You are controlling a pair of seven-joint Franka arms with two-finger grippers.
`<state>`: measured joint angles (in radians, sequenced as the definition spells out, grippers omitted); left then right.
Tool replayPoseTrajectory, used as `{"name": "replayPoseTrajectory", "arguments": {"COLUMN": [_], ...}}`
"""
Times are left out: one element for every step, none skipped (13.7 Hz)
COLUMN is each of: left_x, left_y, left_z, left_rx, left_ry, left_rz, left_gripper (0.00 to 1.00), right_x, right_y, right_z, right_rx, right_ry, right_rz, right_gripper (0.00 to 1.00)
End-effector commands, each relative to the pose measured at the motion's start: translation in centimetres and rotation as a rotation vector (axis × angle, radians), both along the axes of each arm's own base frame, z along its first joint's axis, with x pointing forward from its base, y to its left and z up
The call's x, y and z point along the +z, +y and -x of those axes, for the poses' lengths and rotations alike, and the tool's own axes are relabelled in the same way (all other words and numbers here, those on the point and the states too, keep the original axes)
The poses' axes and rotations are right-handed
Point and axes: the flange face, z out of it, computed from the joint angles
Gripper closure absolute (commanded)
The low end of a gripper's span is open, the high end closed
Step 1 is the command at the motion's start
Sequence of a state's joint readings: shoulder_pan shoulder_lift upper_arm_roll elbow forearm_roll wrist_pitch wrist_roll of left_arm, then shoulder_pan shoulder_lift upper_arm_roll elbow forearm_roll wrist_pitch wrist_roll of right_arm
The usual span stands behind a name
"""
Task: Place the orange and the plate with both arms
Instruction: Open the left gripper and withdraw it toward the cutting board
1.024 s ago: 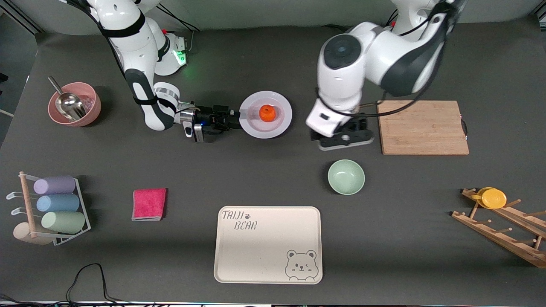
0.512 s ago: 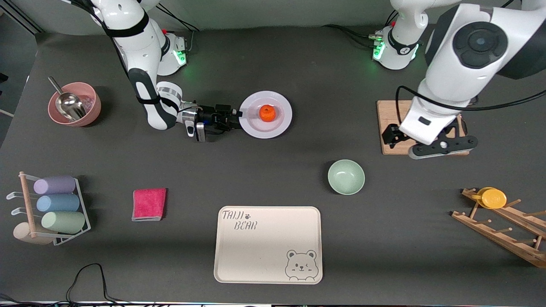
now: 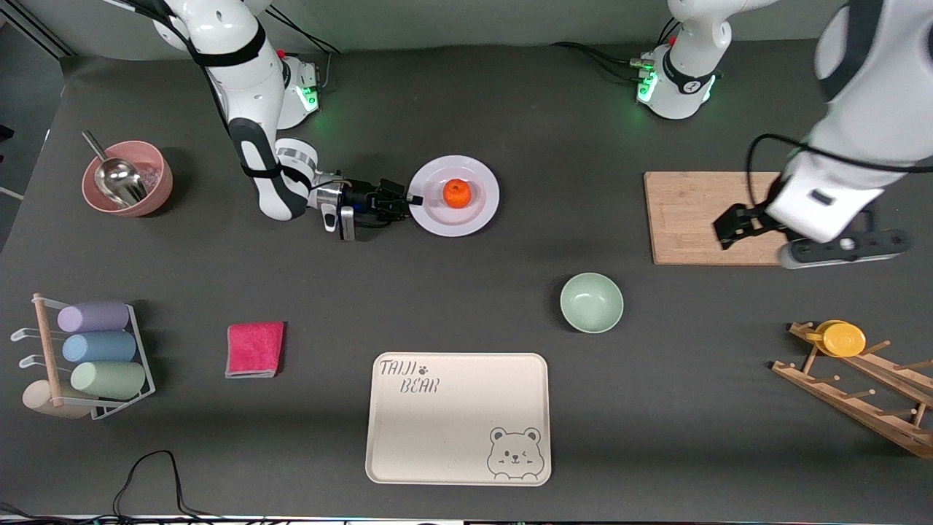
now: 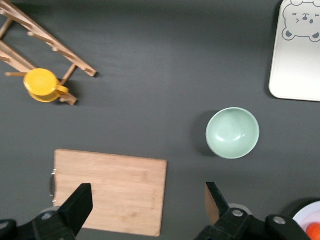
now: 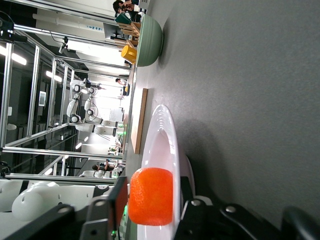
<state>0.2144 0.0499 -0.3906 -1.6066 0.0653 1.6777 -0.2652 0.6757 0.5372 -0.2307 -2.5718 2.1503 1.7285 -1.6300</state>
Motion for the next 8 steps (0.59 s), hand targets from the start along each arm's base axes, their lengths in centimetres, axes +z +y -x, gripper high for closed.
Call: {"name": "replayPoseTrajectory", "arguments": {"left_x": [2.1, 2.1, 2.3, 2.4, 2.5, 2.6, 3.0, 3.3], "left_y": [2.2, 2.4, 2.8, 3.7, 4.7, 4.6, 4.5, 4.4], "left_z": [1.0, 1.1, 0.9, 0.6, 0.7, 0.9, 1.2, 1.2], "left_rx": [-0.017, -0.055, -0.106, -0.128, -0.131, -0.142, -0.155, -0.175], "left_ry": [0.005, 0.023, 0.028, 0.026, 0.026, 0.038, 0.056, 0.065], "left_rz": [0.028, 0.027, 0.031, 0.037, 0.046, 0.044, 0.044, 0.045], "left_gripper": [0.00, 0.00, 0.00, 0.00, 0.00, 0.00, 0.00, 0.00], "right_x": [-1.5, -1.6, -1.7, -1.9, -1.9, -2.2, -2.3, -2.3], "right_y": [0.3, 0.3, 0.2, 0.1, 0.2, 0.0, -0.1, -0.1], "right_z": [0.3, 0.4, 0.5, 0.5, 0.4, 0.5, 0.5, 0.6], "right_rx": [0.001, 0.000, 0.001, -0.009, -0.023, -0.028, -0.032, -0.036], "right_ry": [-0.031, -0.030, -0.031, -0.030, -0.033, -0.024, -0.015, -0.002], "right_rz": [0.030, 0.032, 0.036, 0.035, 0.031, 0.032, 0.026, 0.008], "right_gripper": [1.00, 1.00, 1.00, 1.00, 1.00, 1.00, 1.00, 1.00]}}
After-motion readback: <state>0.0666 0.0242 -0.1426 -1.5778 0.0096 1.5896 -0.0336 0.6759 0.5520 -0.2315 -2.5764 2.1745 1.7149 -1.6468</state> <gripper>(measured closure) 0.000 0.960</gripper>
